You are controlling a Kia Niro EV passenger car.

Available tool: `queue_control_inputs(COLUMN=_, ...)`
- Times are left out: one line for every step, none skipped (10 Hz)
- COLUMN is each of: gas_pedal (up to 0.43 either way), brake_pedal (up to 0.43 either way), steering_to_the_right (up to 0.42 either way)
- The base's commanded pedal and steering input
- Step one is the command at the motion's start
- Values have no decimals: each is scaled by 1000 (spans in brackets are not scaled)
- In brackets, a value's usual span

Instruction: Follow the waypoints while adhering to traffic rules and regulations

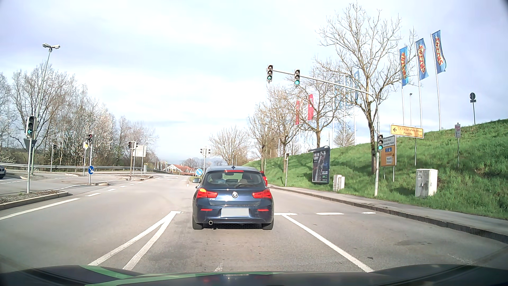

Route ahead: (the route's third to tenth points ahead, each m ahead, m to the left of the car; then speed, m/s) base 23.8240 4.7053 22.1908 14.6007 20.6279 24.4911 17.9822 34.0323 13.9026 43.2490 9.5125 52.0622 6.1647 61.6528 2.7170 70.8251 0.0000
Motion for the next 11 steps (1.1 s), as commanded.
queue_control_inputs(gas_pedal=0, brake_pedal=0, steering_to_the_right=-75)
queue_control_inputs(gas_pedal=0, brake_pedal=0, steering_to_the_right=-75)
queue_control_inputs(gas_pedal=0, brake_pedal=0, steering_to_the_right=-75)
queue_control_inputs(gas_pedal=67, brake_pedal=0, steering_to_the_right=-75)
queue_control_inputs(gas_pedal=228, brake_pedal=0, steering_to_the_right=-75)
queue_control_inputs(gas_pedal=287, brake_pedal=0, steering_to_the_right=-75)
queue_control_inputs(gas_pedal=339, brake_pedal=0, steering_to_the_right=-75)
queue_control_inputs(gas_pedal=390, brake_pedal=0, steering_to_the_right=-75)
queue_control_inputs(gas_pedal=390, brake_pedal=0, steering_to_the_right=-75)
queue_control_inputs(gas_pedal=409, brake_pedal=0, steering_to_the_right=-72)
queue_control_inputs(gas_pedal=421, brake_pedal=0, steering_to_the_right=-68)
